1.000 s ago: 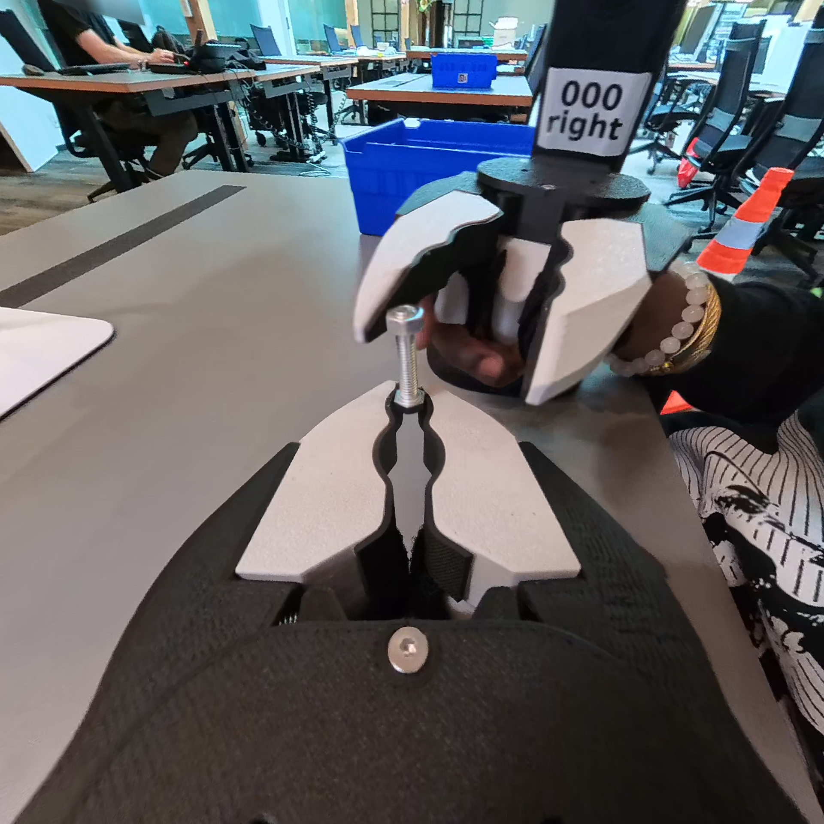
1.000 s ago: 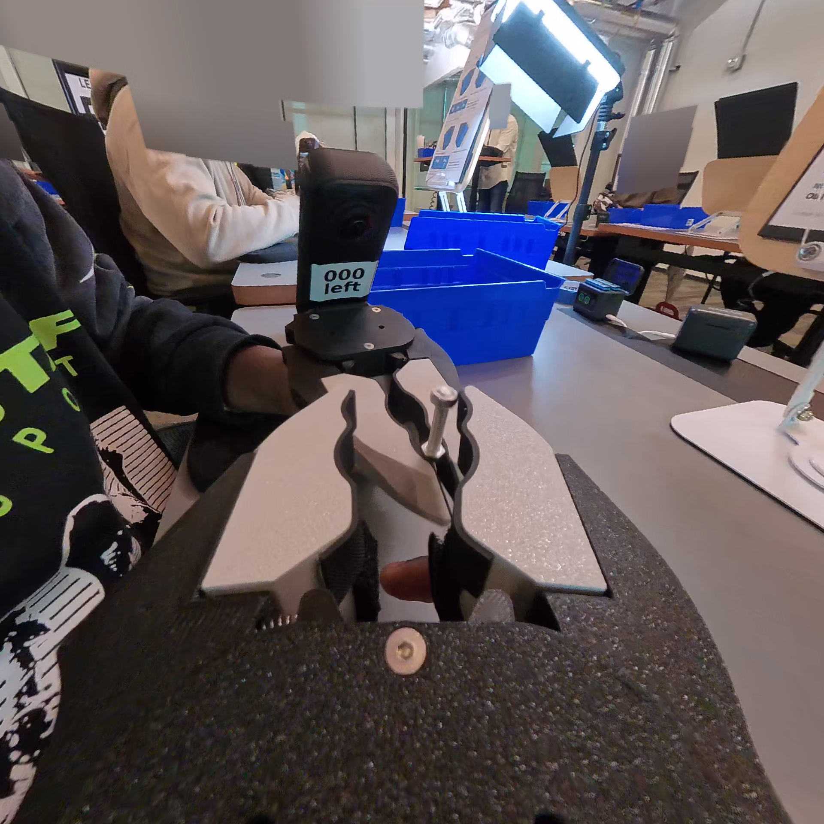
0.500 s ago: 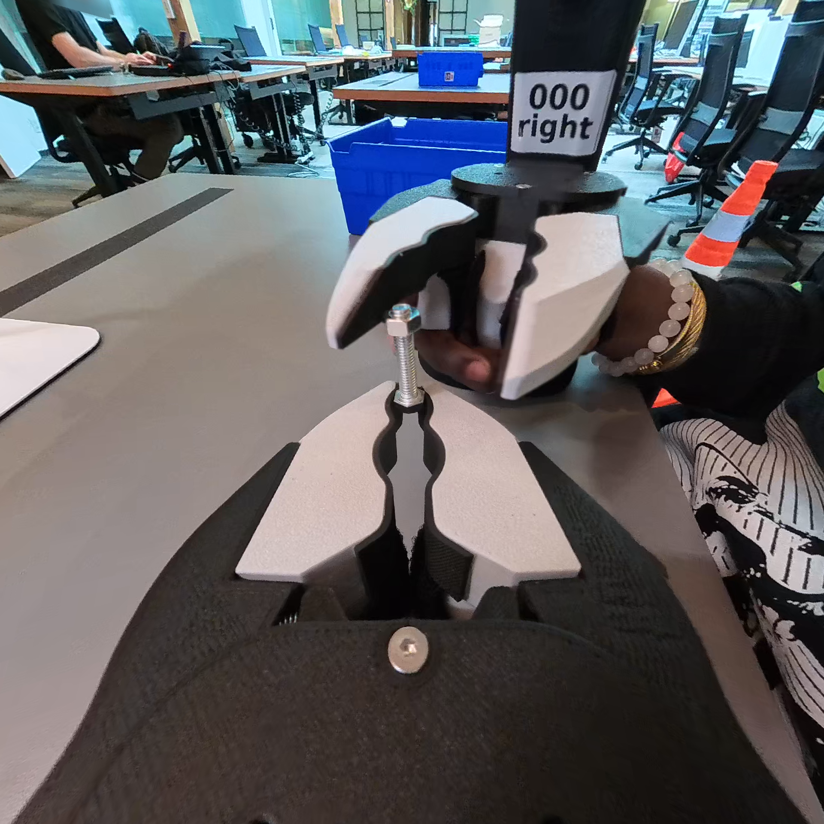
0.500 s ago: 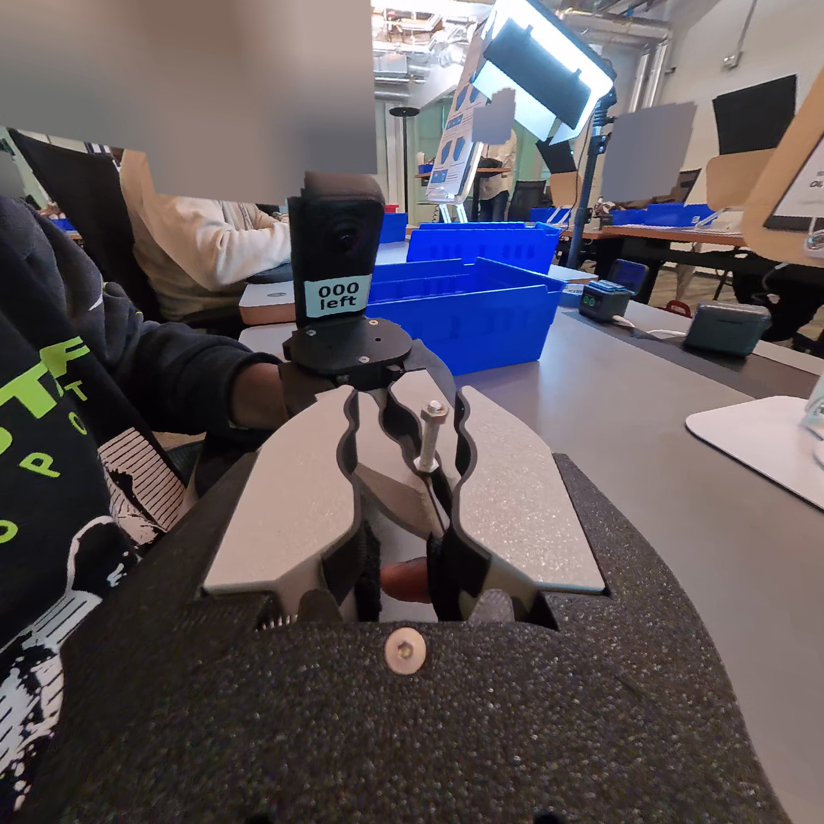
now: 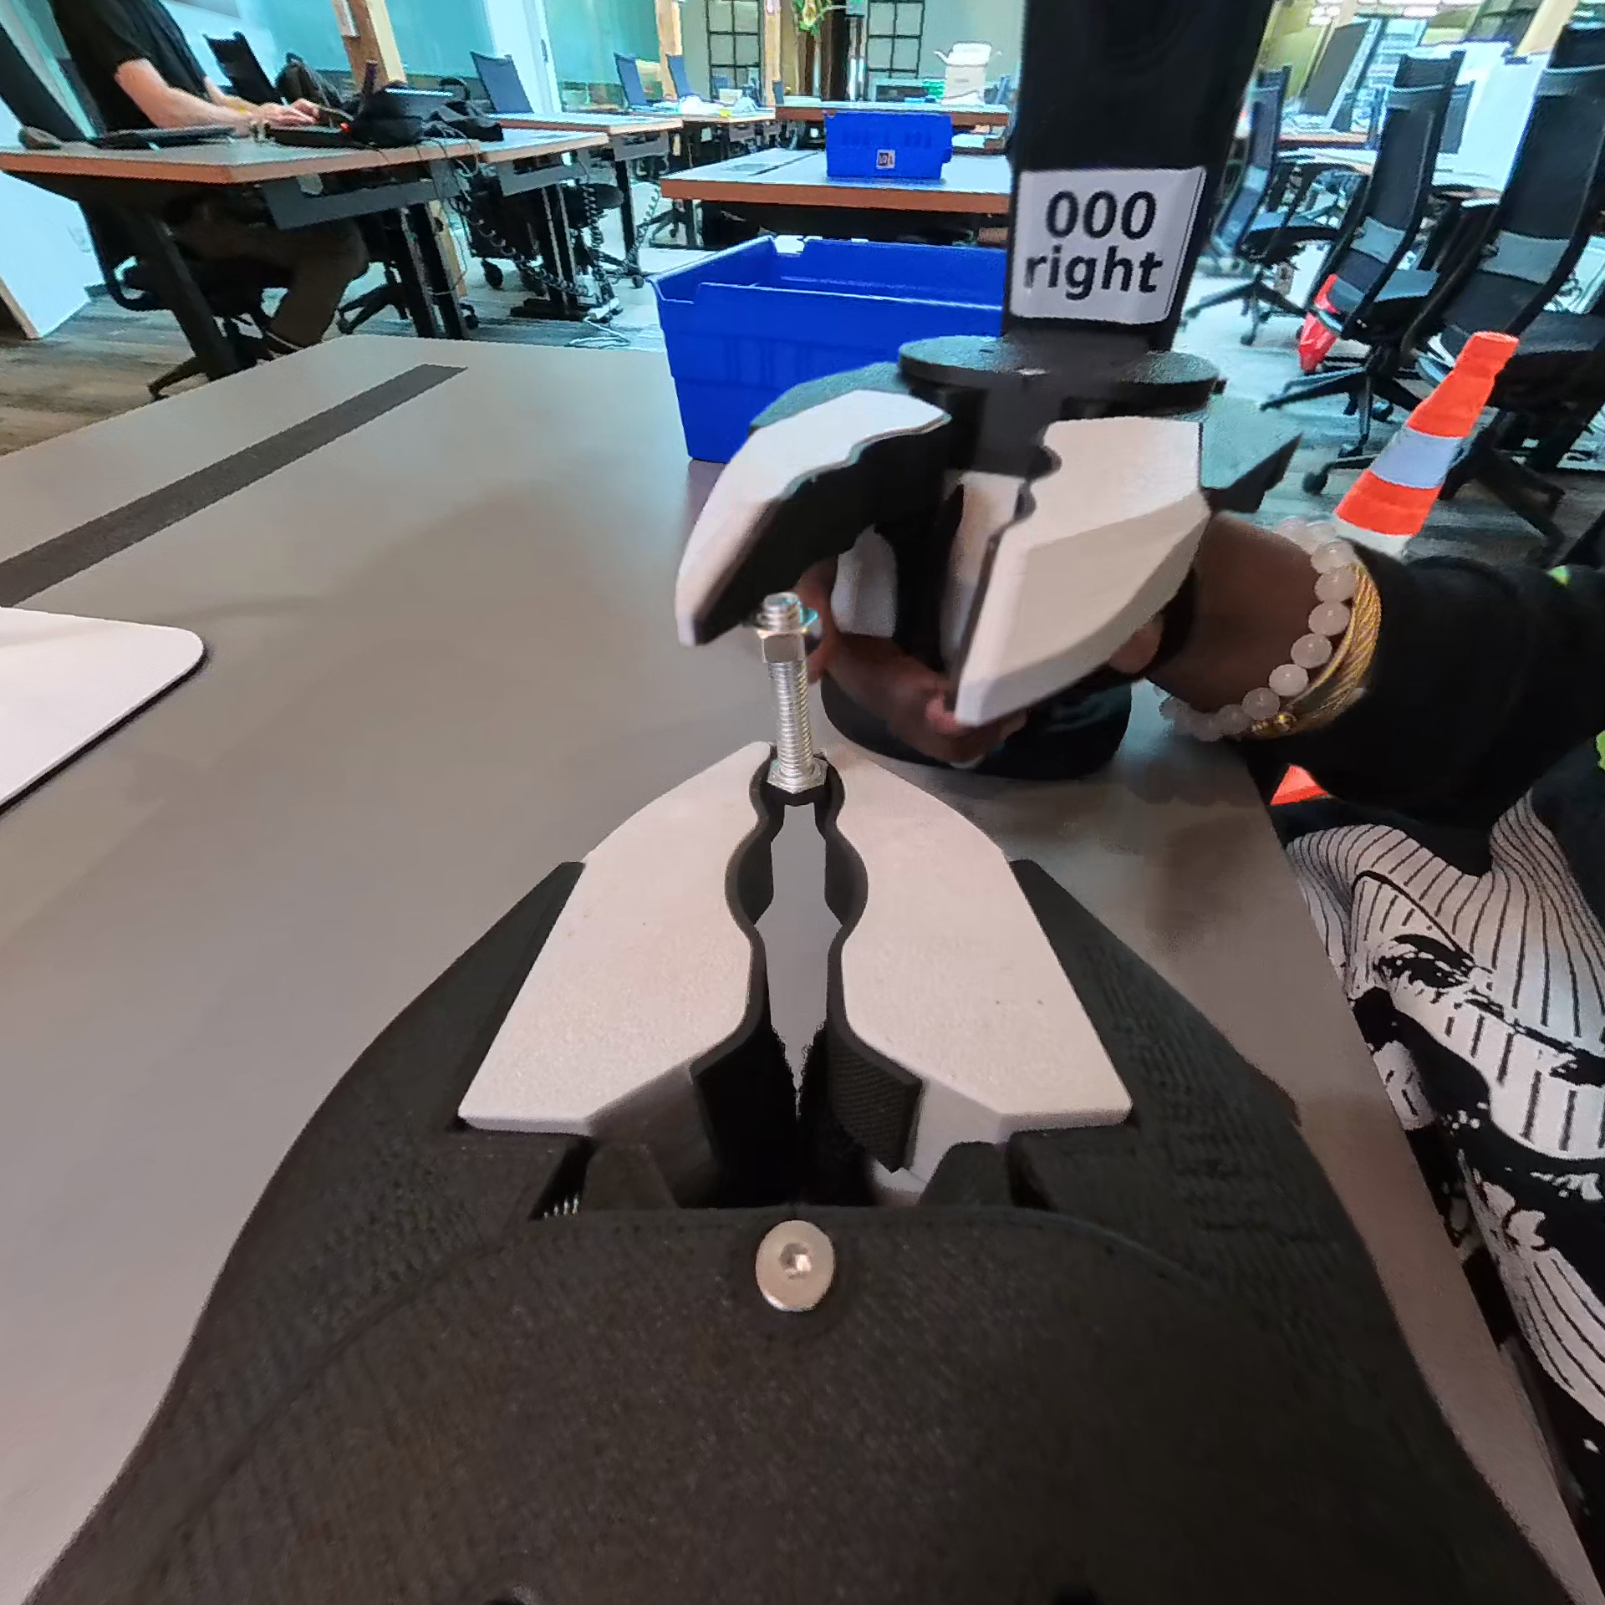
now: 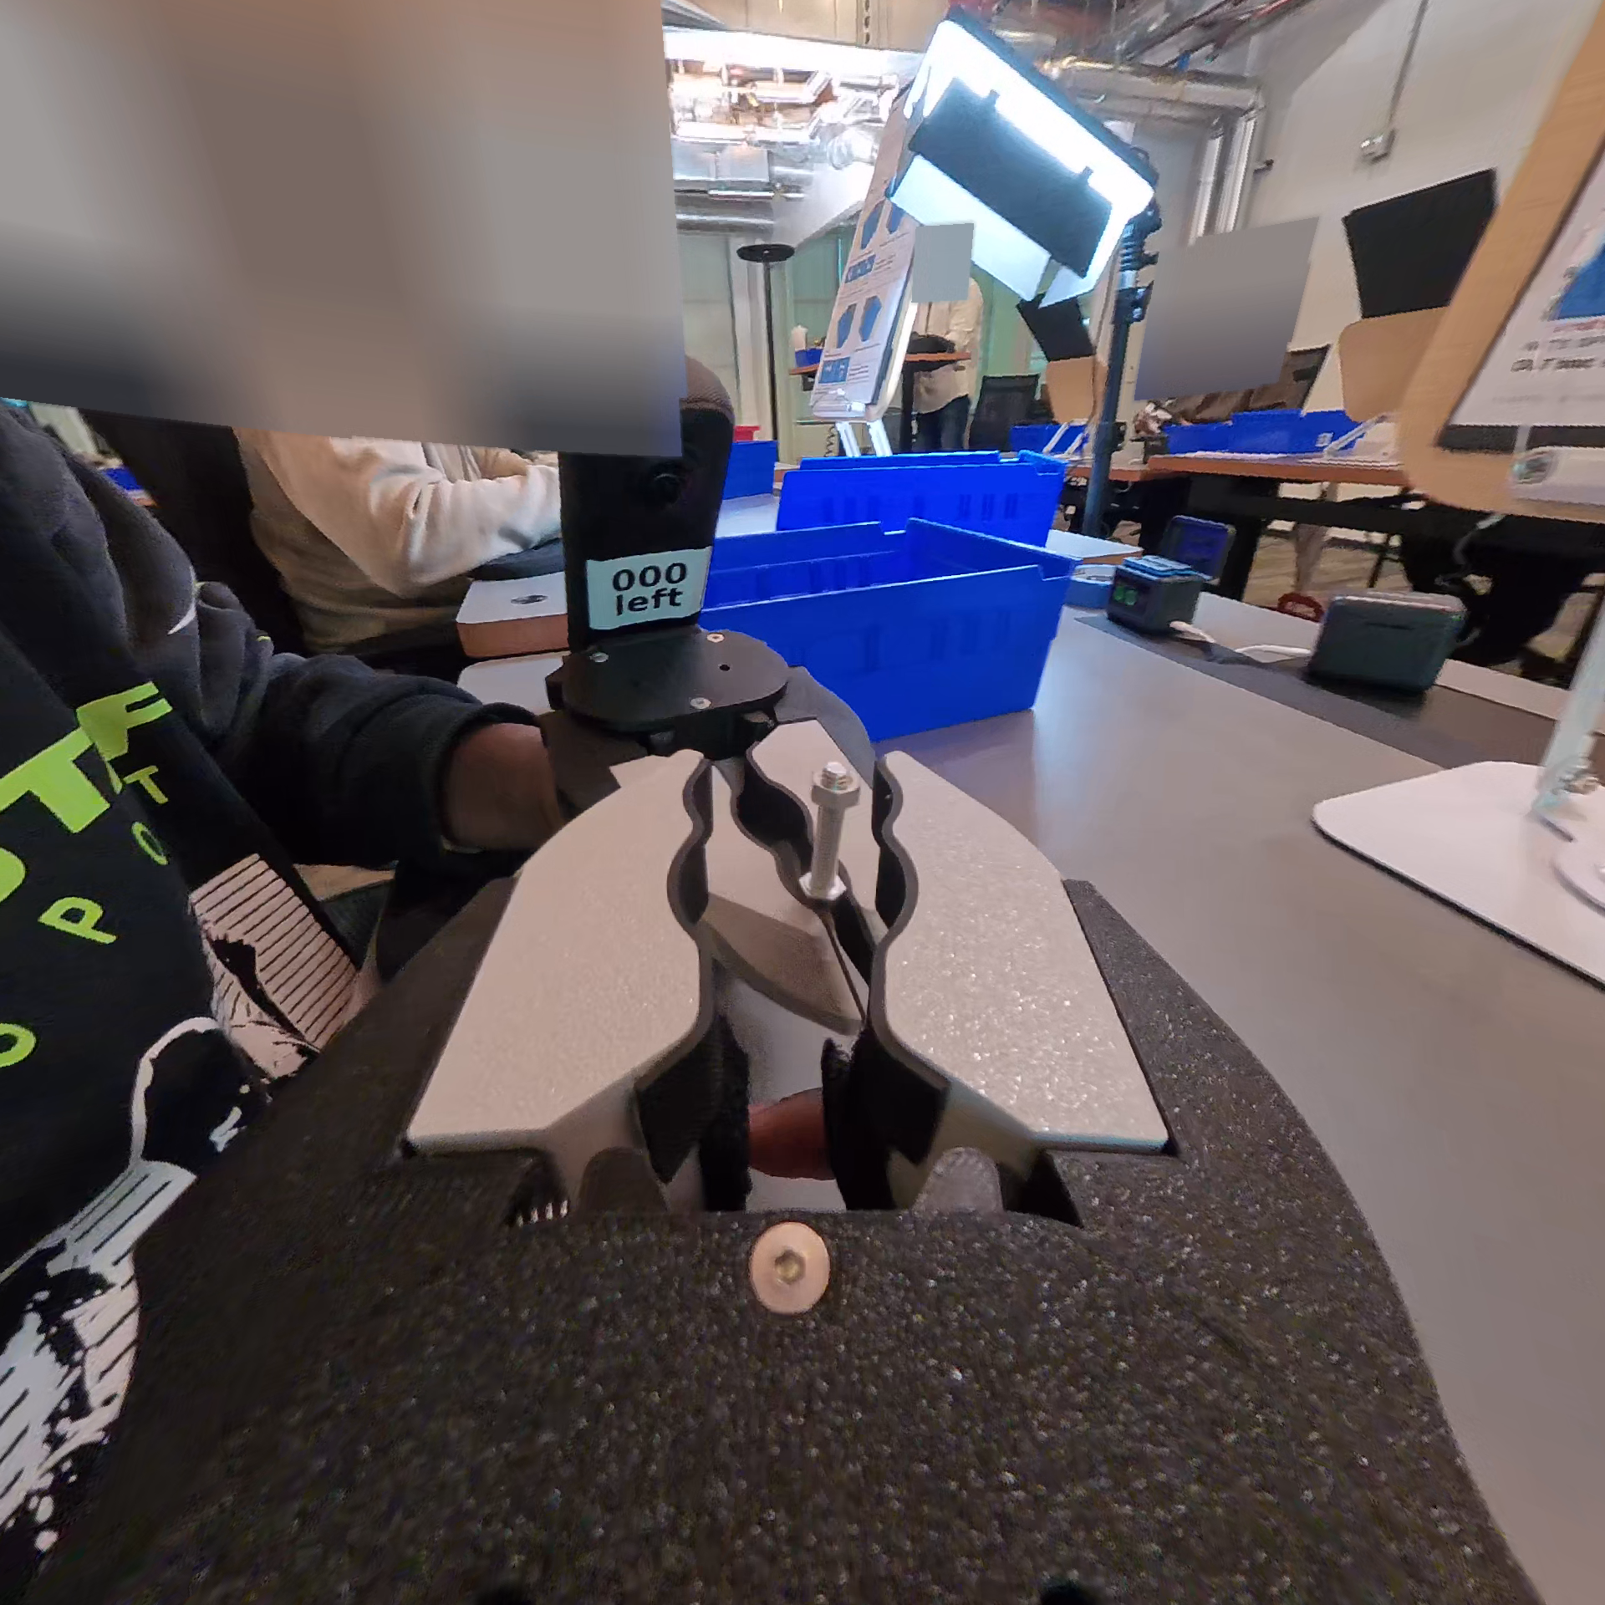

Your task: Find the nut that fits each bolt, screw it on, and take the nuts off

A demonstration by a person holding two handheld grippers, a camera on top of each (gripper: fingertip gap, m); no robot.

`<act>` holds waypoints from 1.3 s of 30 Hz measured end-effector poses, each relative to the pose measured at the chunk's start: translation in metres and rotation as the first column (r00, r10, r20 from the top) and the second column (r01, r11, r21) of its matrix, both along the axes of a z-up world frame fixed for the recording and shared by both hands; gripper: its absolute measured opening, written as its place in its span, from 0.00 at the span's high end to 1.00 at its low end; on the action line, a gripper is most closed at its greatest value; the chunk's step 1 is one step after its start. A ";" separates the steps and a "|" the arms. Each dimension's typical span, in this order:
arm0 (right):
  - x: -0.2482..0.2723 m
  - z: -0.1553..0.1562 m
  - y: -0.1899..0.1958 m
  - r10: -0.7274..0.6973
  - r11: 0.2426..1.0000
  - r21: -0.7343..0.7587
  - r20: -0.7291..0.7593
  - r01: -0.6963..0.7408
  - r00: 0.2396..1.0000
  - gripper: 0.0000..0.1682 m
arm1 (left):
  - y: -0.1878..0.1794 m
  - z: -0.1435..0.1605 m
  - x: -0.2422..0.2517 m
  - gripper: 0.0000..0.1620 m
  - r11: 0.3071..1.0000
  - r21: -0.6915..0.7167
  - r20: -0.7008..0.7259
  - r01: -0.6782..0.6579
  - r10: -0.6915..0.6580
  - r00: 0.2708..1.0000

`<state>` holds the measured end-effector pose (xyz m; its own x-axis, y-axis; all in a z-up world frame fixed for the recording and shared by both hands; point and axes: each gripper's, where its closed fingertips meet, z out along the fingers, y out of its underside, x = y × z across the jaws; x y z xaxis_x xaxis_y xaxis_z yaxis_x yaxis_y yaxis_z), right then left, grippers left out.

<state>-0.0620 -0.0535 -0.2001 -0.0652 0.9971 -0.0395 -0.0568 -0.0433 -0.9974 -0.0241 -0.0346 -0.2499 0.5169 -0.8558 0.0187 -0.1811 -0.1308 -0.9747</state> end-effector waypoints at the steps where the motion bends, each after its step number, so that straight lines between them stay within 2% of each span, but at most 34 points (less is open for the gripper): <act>1: -0.003 -0.001 -0.002 0.012 1.000 0.001 0.006 -0.012 1.000 0.79 | 0.000 0.000 0.000 0.96 1.000 0.001 -0.003 0.001 -0.001 1.000; 5: -0.002 -0.002 -0.001 0.004 1.000 0.008 0.016 -0.004 1.000 0.77 | 0.003 0.000 -0.003 0.96 1.000 0.001 -0.002 -0.024 0.024 1.000; 8: 0.008 0.000 0.002 0.000 1.000 -0.007 0.006 0.000 1.000 0.84 | 0.006 0.002 -0.007 0.96 0.999 -0.009 0.014 -0.049 0.049 0.999; 10: 0.012 0.003 0.003 -0.001 1.000 -0.018 -0.008 0.001 1.000 0.86 | 0.007 0.003 -0.008 0.96 0.999 -0.019 0.030 -0.051 0.051 0.998; 12: 0.012 0.003 0.007 -0.023 1.000 -0.017 -0.008 0.023 1.000 0.85 | 0.006 0.003 -0.007 0.96 0.999 -0.018 0.031 -0.046 0.047 0.998; 16: 0.002 -0.001 0.006 -0.018 0.999 -0.030 0.001 0.018 1.000 0.79 | 0.001 0.000 -0.002 0.96 1.000 -0.013 0.009 -0.008 0.008 1.000; 21: -0.006 -0.005 -0.002 0.016 1.000 -0.020 0.024 -0.016 1.000 0.78 | -0.001 -0.003 0.001 0.96 1.000 -0.009 -0.012 0.007 -0.007 1.000; 24: 0.000 -0.005 0.002 -0.006 1.000 -0.012 0.025 0.006 1.000 0.80 | 0.003 -0.002 -0.004 0.96 1.000 -0.013 -0.006 -0.023 0.023 1.000; 27: 0.007 -0.003 0.005 -0.015 1.000 -0.017 0.014 0.015 1.000 0.87 | 0.005 -0.001 -0.006 0.96 0.999 -0.018 0.004 -0.035 0.036 0.999; 29: 0.009 -0.002 0.006 -0.020 1.000 -0.022 0.001 0.020 1.000 0.88 | 0.005 -0.001 -0.006 0.96 0.999 -0.020 0.005 -0.034 0.034 0.999; 32: 0.006 -0.003 0.011 -0.049 0.998 -0.025 0.007 0.050 0.999 0.86 | 0.004 -0.002 -0.004 0.96 0.999 -0.018 -0.002 -0.027 0.027 1.000; 36: -0.005 -0.007 0.004 -0.015 1.000 -0.025 0.026 0.015 1.000 0.79 | 0.001 -0.004 -0.001 0.96 1.000 -0.013 -0.017 -0.001 0.001 1.000; 39: -0.006 -0.007 0.002 -0.010 1.000 -0.012 0.030 0.010 1.000 0.80 | 0.003 -0.005 -0.002 0.96 1.000 -0.013 -0.031 -0.019 0.019 0.999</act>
<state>-0.0678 -0.0520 -0.2068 -0.0538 0.9971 -0.0530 -0.0276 -0.0546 -0.9981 -0.0265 -0.0318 -0.2553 0.5337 -0.8456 0.0138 -0.2081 -0.1471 -0.9670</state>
